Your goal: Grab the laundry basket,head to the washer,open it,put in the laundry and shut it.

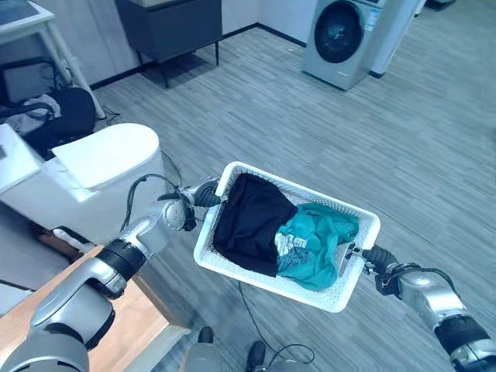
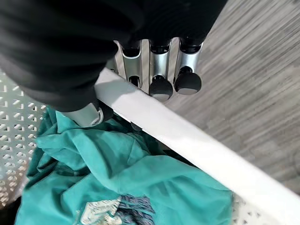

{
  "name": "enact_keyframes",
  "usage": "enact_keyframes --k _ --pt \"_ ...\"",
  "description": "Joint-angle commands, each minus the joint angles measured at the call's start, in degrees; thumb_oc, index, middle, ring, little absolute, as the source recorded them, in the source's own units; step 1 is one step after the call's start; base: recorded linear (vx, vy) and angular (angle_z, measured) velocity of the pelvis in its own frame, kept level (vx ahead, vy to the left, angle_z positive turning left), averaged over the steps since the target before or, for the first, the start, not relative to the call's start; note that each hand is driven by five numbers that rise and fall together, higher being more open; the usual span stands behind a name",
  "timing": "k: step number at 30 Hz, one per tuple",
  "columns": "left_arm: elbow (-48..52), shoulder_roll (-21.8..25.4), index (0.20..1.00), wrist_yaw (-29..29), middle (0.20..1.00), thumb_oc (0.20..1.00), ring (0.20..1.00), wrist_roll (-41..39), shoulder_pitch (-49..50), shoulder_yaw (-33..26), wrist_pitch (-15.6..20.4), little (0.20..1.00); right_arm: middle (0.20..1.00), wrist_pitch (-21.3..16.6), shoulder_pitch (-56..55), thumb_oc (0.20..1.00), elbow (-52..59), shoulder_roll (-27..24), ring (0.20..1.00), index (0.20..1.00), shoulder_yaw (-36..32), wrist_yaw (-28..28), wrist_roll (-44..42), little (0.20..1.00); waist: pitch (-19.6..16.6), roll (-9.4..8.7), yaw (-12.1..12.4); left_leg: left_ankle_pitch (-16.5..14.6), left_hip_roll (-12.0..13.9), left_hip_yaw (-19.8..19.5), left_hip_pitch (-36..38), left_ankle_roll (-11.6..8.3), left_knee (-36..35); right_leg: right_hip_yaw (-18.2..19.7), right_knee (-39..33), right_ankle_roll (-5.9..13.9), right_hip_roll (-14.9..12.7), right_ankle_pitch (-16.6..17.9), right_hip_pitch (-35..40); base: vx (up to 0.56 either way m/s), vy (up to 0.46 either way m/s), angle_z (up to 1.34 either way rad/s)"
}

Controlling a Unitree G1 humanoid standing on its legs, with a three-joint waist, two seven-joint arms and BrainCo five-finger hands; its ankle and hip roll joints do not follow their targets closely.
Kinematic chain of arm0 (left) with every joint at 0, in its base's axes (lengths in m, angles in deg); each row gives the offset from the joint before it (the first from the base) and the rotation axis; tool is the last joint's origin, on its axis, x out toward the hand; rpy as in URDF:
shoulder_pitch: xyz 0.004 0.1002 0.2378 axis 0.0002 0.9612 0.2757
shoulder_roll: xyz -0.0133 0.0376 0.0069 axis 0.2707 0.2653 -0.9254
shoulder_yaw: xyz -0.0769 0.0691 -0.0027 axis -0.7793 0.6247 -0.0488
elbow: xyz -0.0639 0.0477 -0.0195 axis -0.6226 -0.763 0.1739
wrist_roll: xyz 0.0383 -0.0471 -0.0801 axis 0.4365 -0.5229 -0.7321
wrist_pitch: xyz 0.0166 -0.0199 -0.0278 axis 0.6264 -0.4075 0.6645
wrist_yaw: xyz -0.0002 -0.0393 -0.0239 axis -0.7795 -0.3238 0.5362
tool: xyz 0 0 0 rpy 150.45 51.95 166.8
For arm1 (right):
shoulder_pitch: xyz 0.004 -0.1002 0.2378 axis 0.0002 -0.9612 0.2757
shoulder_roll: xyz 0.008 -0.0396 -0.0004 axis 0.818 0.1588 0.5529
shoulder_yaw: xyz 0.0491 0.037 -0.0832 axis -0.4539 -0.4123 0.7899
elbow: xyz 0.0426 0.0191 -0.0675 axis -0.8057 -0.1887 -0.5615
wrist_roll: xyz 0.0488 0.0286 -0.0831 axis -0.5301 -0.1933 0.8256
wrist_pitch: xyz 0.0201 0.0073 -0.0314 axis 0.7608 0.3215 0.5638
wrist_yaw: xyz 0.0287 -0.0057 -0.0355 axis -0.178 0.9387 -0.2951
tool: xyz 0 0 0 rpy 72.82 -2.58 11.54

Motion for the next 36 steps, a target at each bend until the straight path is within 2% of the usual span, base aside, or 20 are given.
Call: enact_keyframes --k 1,4,5,7,12,14,15,18,19,22,23,24,25,26,27,28,29,30,33,36 --pt "-1.1 -1.6 0.2 -1.8 0.2 0.2 0.2 -1.7 -8.0 0.3 1.7 0.2 0.2 -7.5 3.9 0.2 9.1 0.2 0.2 0.2 -2.3 -1.1 -5.7 0.2 -2.5 1.08 2.2 3.2 4.7 -2.3 -4.8 -1.42 3.6 0.2 -1.0 5.7 -3.9 -5.7 8.8 -0.16 -0.231 -0.16" --pt "-1.0 -3.9 0.2 -1.8 0.2 0.2 0.2 -2.1 -8.7 1.3 1.9 0.2 0.2 -7.6 4.2 0.2 9.4 -0.6 0.2 0.2 -1.5 -0.5 -6.0 0.2 -0.5 0.8 1.6 0.2 4.7 0.7 -9.3 -0.04 16.2 -0.3 -0.2 4.79 -3.6 -5.8 8.3 -0.13 -0.11 0.01" --pt "-1.0 -4.0 0.2 -2.0 0.2 0.2 0.2 -2.1 -8.9 1.6 1.9 0.2 0.2 -7.2 5.0 0.2 9.6 -0.9 0.2 0.2 -0.7 -0.4 -5.9 0.2 -0.3 1.05 2.1 -3.1 0.4 -1.3 -11.0 0.97 20.1 0.4 0.9 4.61 -3.6 -6.4 7.6 -0.08 -0.048 0.13" --pt "-1.1 -4.3 0.2 -2.0 0.2 0.2 0.2 -1.9 -9.2 2.1 1.9 0.2 0.2 -6.6 6.0 0.2 9.7 -0.7 0.2 0.2 0.3 -0.7 -6.0 0.2 -0.8 1.09 2.2 -4.7 -1.4 -1.5 -11.7 1.5 17.4 0.1 1.0 4.89 -3.2 -6.8 7.7 0.08 0.012 0.12" --pt "-3.5 -5.1 0.2 -2.9 0.2 0.2 0.2 -2.2 -10.7 3.9 1.9 0.2 0.2 -6.9 8.8 0.2 8.3 -0.7 0.2 0.2 2.5 0.2 -5.5 0.2 -0.3 1.0 3.2 0.8 -1.8 -3.9 -15.0 -0.36 4.6 -0.8 0.8 5.68 -3.2 -8.6 9.0 0.18 0.059 -0.19" --pt "-3.9 -5.1 0.2 -3.0 0.2 0.2 0.2 -2.0 -11.5 4.2 1.9 0.2 0.2 -7.2 8.9 0.2 8.0 -0.8 0.2 0.2 2.3 0.7 -5.1 0.2 -0.2 0.72 2.9 1.2 -1.7 -0.9 -16.2 -0.42 2.7 -1.3 1.4 5.75 -3.6 -9.7 9.7 0.28 0.109 0.1" --pt "-4.0 -5.1 0.2 -2.7 0.2 0.2 0.2 -1.1 -11.7 4.0 2.0 0.2 0.2 -7.0 8.5 0.2 8.6 -1.2 0.2 0.2 1.8 0.5 -4.9 0.2 -1.1 0.75 2.1 0.3 -1.0 2.9 -14.9 -0.1 1.4 -2.2 1.9 6.68 -4.0 -10.7 10.7 0.42 0.196 0.25" --pt "-3.1 -4.1 0.2 -2.7 0.2 0.2 0.2 -0.4 -12.0 4.3 2.4 0.2 0.2 -7.1 8.2 0.2 9.8 -1.4 0.2 0.2 0.4 0.9 -4.9 0.2 -3.4 1.11 2.5 1.9 -2.3 3.1 -14.7 0.75 3.9 -1.9 4.7 7.21 -5.9 -12.1 11.5 0.45 0.222 0.25" --pt "-3.7 -4.3 0.2 -2.6 0.2 0.2 0.2 -0.4 -11.8 4.5 2.6 0.2 0.2 -7.5 8.4 0.2 9.9 -1.0 0.2 0.2 0.3 0.4 -5.3 0.2 -4.1 0.53 2.5 0.3 -3.9 3.3 -14.1 1.87 5.2 -2.2 6.9 8.43 -7.6 -10.5 11.9 0.51 0.27 0.08" --pt "-2.8 -3.1 0.2 -2.2 0.2 0.2 0.2 -0.6 -10.8 4.3 2.4 0.2 0.2 -6.8 8.5 0.2 10.3 0.5 0.2 0.2 0.2 -0.7 -3.4 0.2 -5.4 0.23 2.0 -4.6 -8.4 5.2 -8.1 6.83 4.6 -0.3 22.9 12.47 -13.6 1.4 7.9 0.55 0.35 0.06" --pt "-2.3 -2.7 0.2 -2.2 0.2 0.2 0.2 -0.8 -10.4 4.1 2.3 0.2 0.2 -6.5 8.6 0.2 10.1 0.8 0.2 0.2 0.1 -0.8 -2.9 0.2 -5.3 0.66 1.6 -5.4 -9.4 5.0 -6.7 8.09 4.2 0.9 28.7 13.16 -14.7 5.2 6.1 0.64 0.434 0.28" --pt "-1.0 -2.0 0.2 -2.3 0.2 0.2 0.2 -1.8 -8.6 2.7 1.7 0.2 0.2 -6.5 9.3 0.2 10.3 2.2 0.2 0.2 0.2 -1.4 -1.6 0.2 -4.2 3.43 -0.2 -7.1 -10.1 3.5 -1.1 10.93 2.1 4.9 42.7 12.5 -15.2 7.3 -2.1 0.48 0.326 0.17" --pt "-1.0 -2.0 0.2 -2.3 0.2 0.2 0.2 -1.8 -8.6 2.7 1.7 0.2 0.2 -6.5 9.3 0.2 10.3 2.2 0.2 0.2 0.2 -1.4 -1.6 0.2 -4.3 3.49 -0.2 -6.9 -10.0 3.6 -1.2 10.92 1.9 4.9 42.9 12.4 -15.2 7.3 -2.3 0.52 0.262 0.27" --pt "-0.9 -2.2 0.2 -2.6 0.2 0.2 0.2 -2.0 -8.2 2.3 1.4 0.2 0.2 -6.4 9.2 0.2 10.5 2.0 0.2 0.2 -0.2 -1.5 -1.4 0.2 -3.6 4.36 -1.4 -7.3 -10.0 2.3 0.7 11.1 1.4 5.9 43.5 11.6 -13.9 4.4 -6.0 0.27 0.025 0.48" --pt "-0.9 -2.5 0.2 -2.4 0.2 0.2 0.2 -2.0 -8.0 2.3 1.2 0.2 0.2 -6.1 8.9 0.2 10.8 1.5 0.2 0.2 -0.6 -1.7 -1.6 0.2 -3.1 4.71 -2.8 -7.5 -10.2 1.1 2.0 10.82 1.2 7.2 42.3 11.19 -12.0 2.6 -8.6 0.55 -0.045 0.57" --pt "-0.7 -3.0 0.2 -1.8 0.2 0.2 0.2 -1.4 -8.0 2.4 1.3 0.2 0.2 -6.0 7.3 0.2 12.1 0.7 0.2 0.2 -2.2 -2.1 -1.7 0.2 -2.4 4.78 -5.4 -8.7 -10.6 -1.3 4.7 9.79 1.1 9.1 35.4 10.74 -8.3 -0.2 -12.1 0.81 -0.248 0.93" --pt "-2.7 -4.9 0.2 -1.9 0.2 0.2 0.2 -0.9 -8.8 2.5 1.6 0.2 0.2 -6.2 5.3 0.2 13.9 -0.3 0.2 0.2 -3.3 -2.1 -2.9 0.2 -2.3 3.86 -8.4 -11.9 -11.0 -3.9 8.1 7.78 0.9 10.2 14.7 11.41 -7.5 0.3 -15.1 1.02 -0.312 1.2" --pt "-3.6 -5.7 0.2 -2.4 0.2 0.2 0.2 -0.3 -8.6 1.9 2.0 0.2 0.2 -6.2 4.4 0.2 15.0 -0.6 0.2 0.2 -3.6 -2.3 -3.1 0.2 -2.2 3.99 -9.3 -14.1 -10.8 -4.4 11.6 6.79 0.1 9.1 4.5 13.15 -8.2 4.6 -16.8 0.75 -0.238 1.86" --pt "-4.1 -5.8 0.2 -2.4 0.2 0.2 0.2 1.0 -8.4 1.4 2.1 0.2 0.2 -5.9 4.0 0.2 15.6 -0.4 0.2 0.2 -3.6 -2.6 -2.5 0.2 -2.1 4.41 -10.0 -16.0 -10.1 -4.3 15.2 6.13 -0.1 5.4 -0.9 14.17 -8.4 6.4 -17.8 0.47 -0.124 1.13" --pt "-4.2 -5.3 0.2 -2.2 0.2 0.2 0.2 1.2 -6.9 0.9 2.6 0.2 0.2 -5.6 3.1 0.2 15.2 -0.2 0.2 0.2 -3.4 -3.0 -2.8 0.2 -4.8 4.42 -10.2 -15.3 -9.1 -4.4 18.8 4.13 2.7 4.3 0.2 12.79 -7.8 8.6 -14.3 0.58 -0.199 -0.04"
